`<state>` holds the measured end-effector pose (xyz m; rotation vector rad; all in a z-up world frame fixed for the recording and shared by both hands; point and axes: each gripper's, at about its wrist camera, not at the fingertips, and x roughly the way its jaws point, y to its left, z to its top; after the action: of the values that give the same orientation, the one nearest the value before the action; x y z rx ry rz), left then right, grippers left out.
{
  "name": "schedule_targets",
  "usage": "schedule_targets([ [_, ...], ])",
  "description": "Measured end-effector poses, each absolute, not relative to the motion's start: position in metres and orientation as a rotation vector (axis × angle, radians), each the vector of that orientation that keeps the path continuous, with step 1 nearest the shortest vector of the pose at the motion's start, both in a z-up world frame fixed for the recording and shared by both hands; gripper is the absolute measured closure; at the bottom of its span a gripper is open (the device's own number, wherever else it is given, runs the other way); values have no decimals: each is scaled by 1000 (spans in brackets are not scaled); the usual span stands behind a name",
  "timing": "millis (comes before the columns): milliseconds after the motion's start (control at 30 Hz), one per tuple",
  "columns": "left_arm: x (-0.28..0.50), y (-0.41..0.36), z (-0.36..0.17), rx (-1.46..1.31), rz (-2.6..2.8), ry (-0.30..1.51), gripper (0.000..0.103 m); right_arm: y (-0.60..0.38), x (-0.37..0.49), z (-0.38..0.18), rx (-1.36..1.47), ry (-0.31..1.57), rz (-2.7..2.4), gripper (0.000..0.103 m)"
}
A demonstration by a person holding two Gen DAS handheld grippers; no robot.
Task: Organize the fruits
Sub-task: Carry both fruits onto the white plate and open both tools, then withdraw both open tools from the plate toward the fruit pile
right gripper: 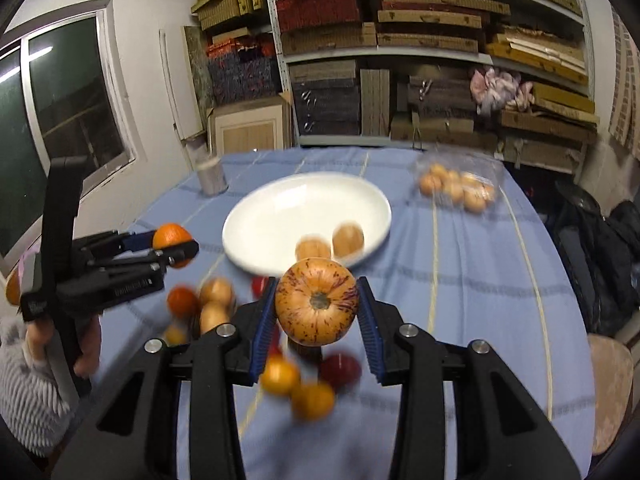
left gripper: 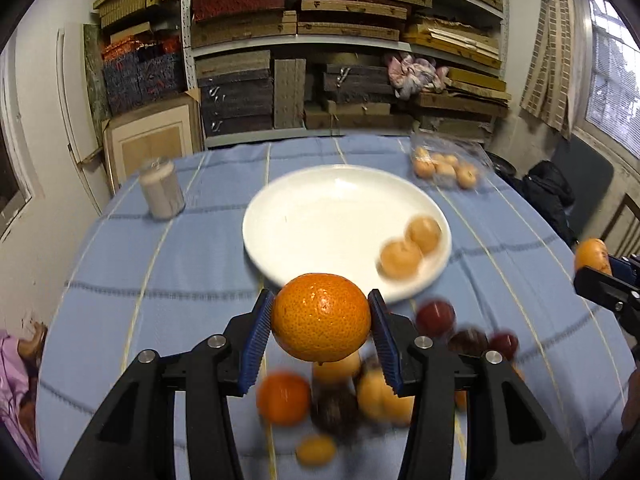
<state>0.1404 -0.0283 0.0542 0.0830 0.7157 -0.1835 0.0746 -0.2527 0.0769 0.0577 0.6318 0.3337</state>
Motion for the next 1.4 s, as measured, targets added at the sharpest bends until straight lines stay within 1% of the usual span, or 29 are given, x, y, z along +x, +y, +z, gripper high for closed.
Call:
schedule_targets([
  [200,196,-34,43,75,-162,741,54,-224,160,76,52,643,344,65],
  [400,239,-30,15,65,-144,810,55,-207,242,42,44,733,333,65],
  [567,260,-23,-4,47,-145,873,54,-197,273,15,8,796,332,65],
  [667,263,-18,-6,13,-174,899,54,-194,280,4,9,828,344,65],
  [733,264,-18,-8,16,-165,912,54,-196,281,2,34,829,346,59],
  [767,264,-16,-8,3,-168,911,53,-199,279,5,61,813,344,52],
  [800,263,-14,-6,-8,-173,903,48,-202,276,8,69,793,338,47],
  [833,261,-14,-4,-12,-165,892,41,-205,273,12,70,781,335,47],
  [867,258,-13,0,-14,-156,878,37,-209,267,18,77,764,339,46],
  [900,255,-13,3,-16,-148,867,30,-213,262,23,92,748,343,46],
  [933,251,-12,9,-20,-138,852,25,-219,255,29,112,733,346,44],
  [967,248,-11,14,-25,-129,837,23,-224,249,35,130,723,348,39],
  [1000,241,-8,22,-36,-118,816,17,-228,242,42,148,712,352,37],
  [1033,236,-8,28,-40,-114,805,12,-232,235,49,160,702,357,36],
  [1133,213,-4,43,-28,-100,760,5,-240,201,70,169,650,368,27],
  [1200,186,3,46,-10,-56,720,4,-246,176,77,172,614,377,15],
  [1233,171,9,45,-9,-23,705,4,-249,164,78,179,597,380,12],
  [1267,158,15,42,-11,2,699,4,-255,146,76,202,565,376,10],
  [1400,115,36,21,-42,63,712,4,-277,83,48,261,511,353,9],
])
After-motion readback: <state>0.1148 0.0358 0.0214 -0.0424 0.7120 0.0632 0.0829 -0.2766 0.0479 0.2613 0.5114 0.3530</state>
